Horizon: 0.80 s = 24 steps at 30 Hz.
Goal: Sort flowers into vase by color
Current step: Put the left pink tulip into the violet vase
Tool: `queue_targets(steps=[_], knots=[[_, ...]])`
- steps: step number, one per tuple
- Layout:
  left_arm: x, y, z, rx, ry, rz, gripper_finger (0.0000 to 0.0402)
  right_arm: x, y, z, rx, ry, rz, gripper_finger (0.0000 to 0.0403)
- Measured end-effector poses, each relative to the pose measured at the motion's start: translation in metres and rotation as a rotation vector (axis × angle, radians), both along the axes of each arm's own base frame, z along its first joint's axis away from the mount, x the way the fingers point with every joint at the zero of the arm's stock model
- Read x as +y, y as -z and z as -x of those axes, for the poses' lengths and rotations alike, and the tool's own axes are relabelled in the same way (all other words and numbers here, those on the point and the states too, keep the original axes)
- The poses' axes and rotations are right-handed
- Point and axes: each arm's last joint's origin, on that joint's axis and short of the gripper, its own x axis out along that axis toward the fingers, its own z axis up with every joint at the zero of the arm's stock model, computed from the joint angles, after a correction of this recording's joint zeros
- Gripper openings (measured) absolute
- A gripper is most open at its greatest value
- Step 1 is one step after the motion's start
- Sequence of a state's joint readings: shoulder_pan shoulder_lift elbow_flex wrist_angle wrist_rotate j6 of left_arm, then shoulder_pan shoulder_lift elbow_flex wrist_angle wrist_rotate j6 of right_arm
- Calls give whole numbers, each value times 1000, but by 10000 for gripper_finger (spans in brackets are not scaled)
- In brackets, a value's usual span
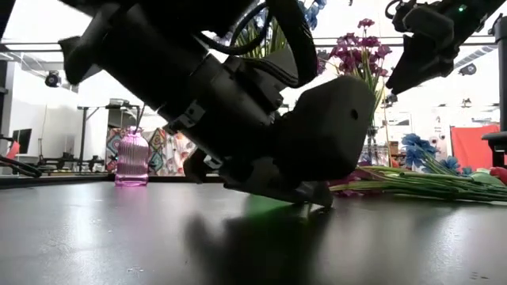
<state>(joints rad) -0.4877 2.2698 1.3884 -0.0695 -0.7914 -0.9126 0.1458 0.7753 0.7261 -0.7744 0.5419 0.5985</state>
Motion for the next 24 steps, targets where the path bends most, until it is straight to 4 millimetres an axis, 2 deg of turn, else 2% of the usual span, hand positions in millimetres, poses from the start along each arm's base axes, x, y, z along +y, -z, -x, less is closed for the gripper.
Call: queue_targets(steps=[7,13,24], knots=[[-4,-13,-4,120,-2,-40,10,5,1,1,3,-32,0,215],[-12,-30,-4,224,21,-79,3,8,1,1,7,-49,1,215],[-14,-84,-2,374,-27,-191,0,13,1,2,23,-111,23,215]])
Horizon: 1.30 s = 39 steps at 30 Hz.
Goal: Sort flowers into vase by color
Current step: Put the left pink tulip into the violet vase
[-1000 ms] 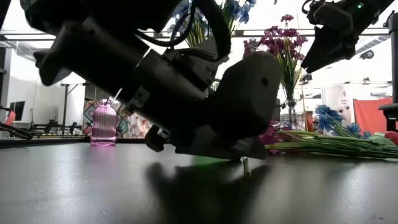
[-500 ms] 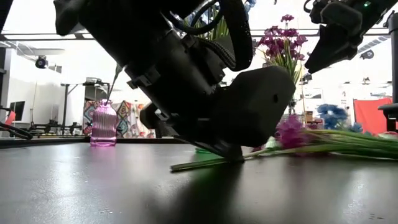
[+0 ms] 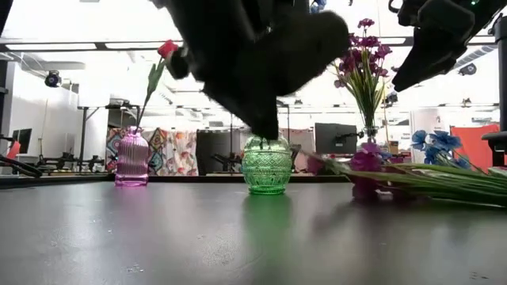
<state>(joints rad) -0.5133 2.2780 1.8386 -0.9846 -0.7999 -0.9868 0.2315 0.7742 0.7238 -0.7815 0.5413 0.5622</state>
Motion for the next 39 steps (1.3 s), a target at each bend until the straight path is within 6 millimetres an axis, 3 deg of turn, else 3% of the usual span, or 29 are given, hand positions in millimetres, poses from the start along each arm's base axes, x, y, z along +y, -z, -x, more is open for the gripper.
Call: queue_targets(steps=[13,23,28,33,39], knots=[[-9,-82,-20,-104,125,-46,0,0,0,0,2,-3,3,215],[-10,-121,-3,-21,158,-88,0,0,1,2,28,-26,25,215],[-34,-134,21,53,256,-66,0,2,1,2,46,-73,57,215],[-72,-138,55,126,429,-40,0,8,-1,4,62,-183,82,215],[-111,-154,83,-55,523,-138,0,29,-1,0,-3,-471,5,215]])
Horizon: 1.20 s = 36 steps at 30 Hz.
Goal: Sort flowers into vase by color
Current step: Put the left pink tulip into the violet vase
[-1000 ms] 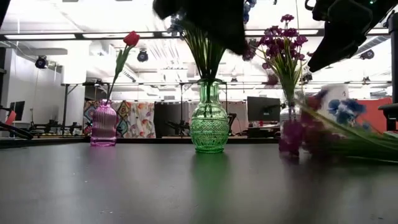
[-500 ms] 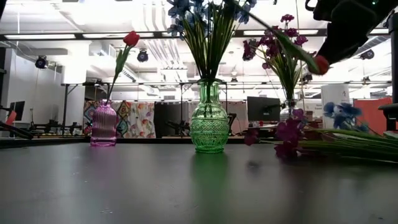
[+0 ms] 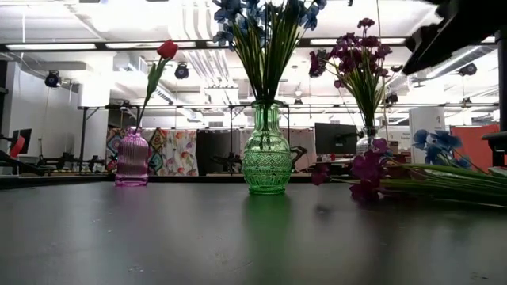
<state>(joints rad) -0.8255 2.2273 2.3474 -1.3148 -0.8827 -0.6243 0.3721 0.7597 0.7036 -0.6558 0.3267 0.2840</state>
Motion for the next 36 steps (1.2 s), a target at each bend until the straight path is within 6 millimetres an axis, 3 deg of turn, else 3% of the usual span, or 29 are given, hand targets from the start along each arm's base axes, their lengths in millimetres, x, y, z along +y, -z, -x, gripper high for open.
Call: queue_targets(steps=[7,14,19,23,28,36], knots=[[-21,-9,-7,-113,164,-70,0,33,7,-1,-160,-259,-25,215],[-15,-10,-29,-65,332,-124,0,47,7,6,-208,-269,32,215],[-7,-7,-48,-47,453,-56,0,49,7,8,-214,-273,39,215],[1,9,-65,-13,541,9,0,50,7,7,-217,-266,43,215],[11,44,-80,29,585,80,0,52,6,3,-240,-269,37,215],[37,72,-71,-112,631,202,0,58,16,-4,-200,-283,87,215]])
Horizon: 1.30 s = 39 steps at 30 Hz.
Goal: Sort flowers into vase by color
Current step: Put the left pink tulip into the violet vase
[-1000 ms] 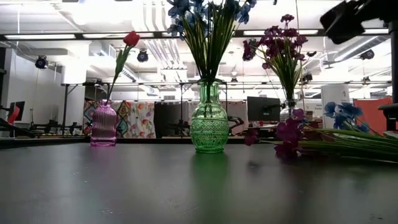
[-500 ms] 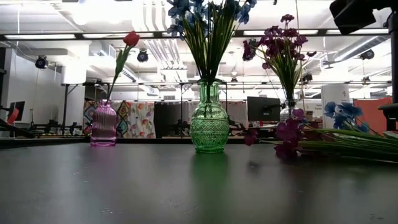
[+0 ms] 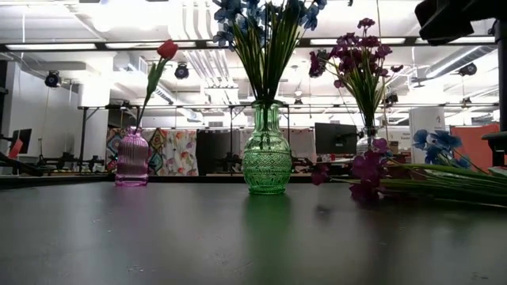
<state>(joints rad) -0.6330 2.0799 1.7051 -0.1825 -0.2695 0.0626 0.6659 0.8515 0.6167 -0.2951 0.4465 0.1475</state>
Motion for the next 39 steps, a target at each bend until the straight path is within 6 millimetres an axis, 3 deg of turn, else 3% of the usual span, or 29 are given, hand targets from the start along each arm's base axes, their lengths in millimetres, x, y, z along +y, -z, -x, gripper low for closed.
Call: queue_targets(steps=[7,10,16,23,29,39], knots=[[33,-1,43,-275,-132,163,0,8,6,-10,-37,-23,14,215],[48,13,58,-359,-224,196,0,16,10,-19,-110,-63,32,215],[62,34,75,-495,-247,297,0,35,20,-41,-304,-116,41,215],[68,54,78,-513,-343,256,0,57,30,-66,-542,-126,-11,215],[67,53,76,-520,-347,246,0,67,46,-79,-655,-116,-39,209],[68,55,75,-514,-371,209,0,72,58,-85,-799,-88,-100,125]])
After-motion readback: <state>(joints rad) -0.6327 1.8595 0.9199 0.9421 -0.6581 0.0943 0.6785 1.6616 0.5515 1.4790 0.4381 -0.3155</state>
